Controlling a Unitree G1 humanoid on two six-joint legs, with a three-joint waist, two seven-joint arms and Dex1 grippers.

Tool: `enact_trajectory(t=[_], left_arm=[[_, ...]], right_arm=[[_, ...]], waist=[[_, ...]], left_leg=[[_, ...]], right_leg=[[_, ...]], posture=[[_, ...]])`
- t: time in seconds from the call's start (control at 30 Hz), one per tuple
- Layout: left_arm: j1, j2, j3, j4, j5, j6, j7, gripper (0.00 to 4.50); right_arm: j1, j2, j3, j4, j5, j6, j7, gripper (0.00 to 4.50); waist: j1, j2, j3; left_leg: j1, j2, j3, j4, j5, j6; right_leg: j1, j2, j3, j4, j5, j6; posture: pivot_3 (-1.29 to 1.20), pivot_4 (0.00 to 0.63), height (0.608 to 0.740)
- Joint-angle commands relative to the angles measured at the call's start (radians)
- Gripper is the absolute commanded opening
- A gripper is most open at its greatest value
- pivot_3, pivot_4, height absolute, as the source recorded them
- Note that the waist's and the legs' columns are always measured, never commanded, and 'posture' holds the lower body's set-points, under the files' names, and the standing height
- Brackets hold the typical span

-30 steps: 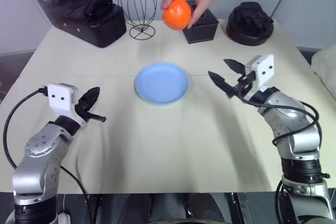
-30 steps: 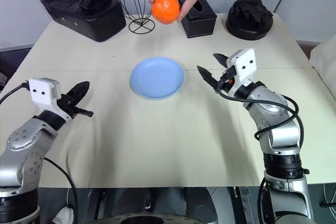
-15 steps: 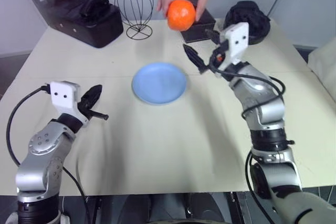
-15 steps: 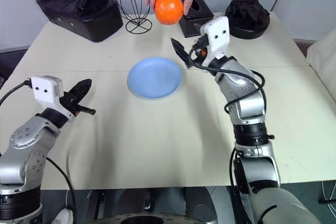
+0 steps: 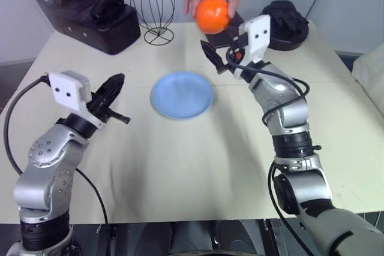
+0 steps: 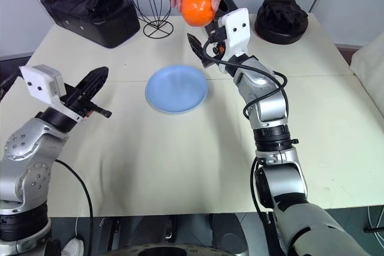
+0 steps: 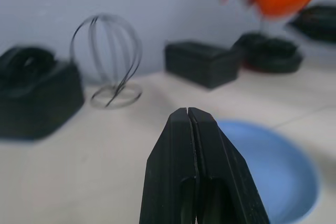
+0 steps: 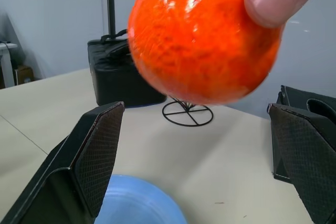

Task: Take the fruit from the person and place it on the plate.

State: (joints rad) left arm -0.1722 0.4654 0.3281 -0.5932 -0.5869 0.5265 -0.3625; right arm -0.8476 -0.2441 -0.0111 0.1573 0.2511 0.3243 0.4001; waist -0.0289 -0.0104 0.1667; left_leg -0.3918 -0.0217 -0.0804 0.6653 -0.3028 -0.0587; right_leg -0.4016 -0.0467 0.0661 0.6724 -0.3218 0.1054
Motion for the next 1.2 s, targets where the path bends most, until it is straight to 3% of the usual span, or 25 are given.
enact_trajectory(t=[0.03, 0.43, 1.2], left_arm=[[-0.015, 0.000, 0.015, -0.046, -0.065, 0.020, 0.009, 0.00], [-0.014, -0.003, 0.016, -0.065, -0.156, 0.034, 0.050, 0.00], [0.004, 0.020, 0.003, -0.068, -0.126, 0.026, 0.077, 0.00]], right_arm=[[-0.053, 0.009, -0.022, -0.011, 0.006, -0.024, -0.003, 4.46], [-0.104, 0.012, -0.041, -0.026, 0.033, 0.016, -0.012, 4.46], [-0.158, 0.064, -0.032, 0.046, 0.035, 0.001, 0.001, 4.46]], waist=[[-0.009, 0.000, 0.000], [-0.017, 0.000, 0.000], [-0.017, 0.000, 0.000]], left_leg=[[0.000, 0.000, 0.000, 0.000, 0.000, 0.000], [0.000, 0.000, 0.000, 0.000, 0.000, 0.000], [0.000, 0.000, 0.000, 0.000, 0.000, 0.000]], right_leg=[[0.000, 0.000, 0.000, 0.000, 0.000, 0.000], [0.000, 0.000, 0.000, 0.000, 0.000, 0.000], [-0.001, 0.000, 0.000, 0.000, 0.000, 0.000]], posture=[[0.00, 0.150, 0.740], [0.00, 0.150, 0.740], [0.00, 0.150, 0.740]])
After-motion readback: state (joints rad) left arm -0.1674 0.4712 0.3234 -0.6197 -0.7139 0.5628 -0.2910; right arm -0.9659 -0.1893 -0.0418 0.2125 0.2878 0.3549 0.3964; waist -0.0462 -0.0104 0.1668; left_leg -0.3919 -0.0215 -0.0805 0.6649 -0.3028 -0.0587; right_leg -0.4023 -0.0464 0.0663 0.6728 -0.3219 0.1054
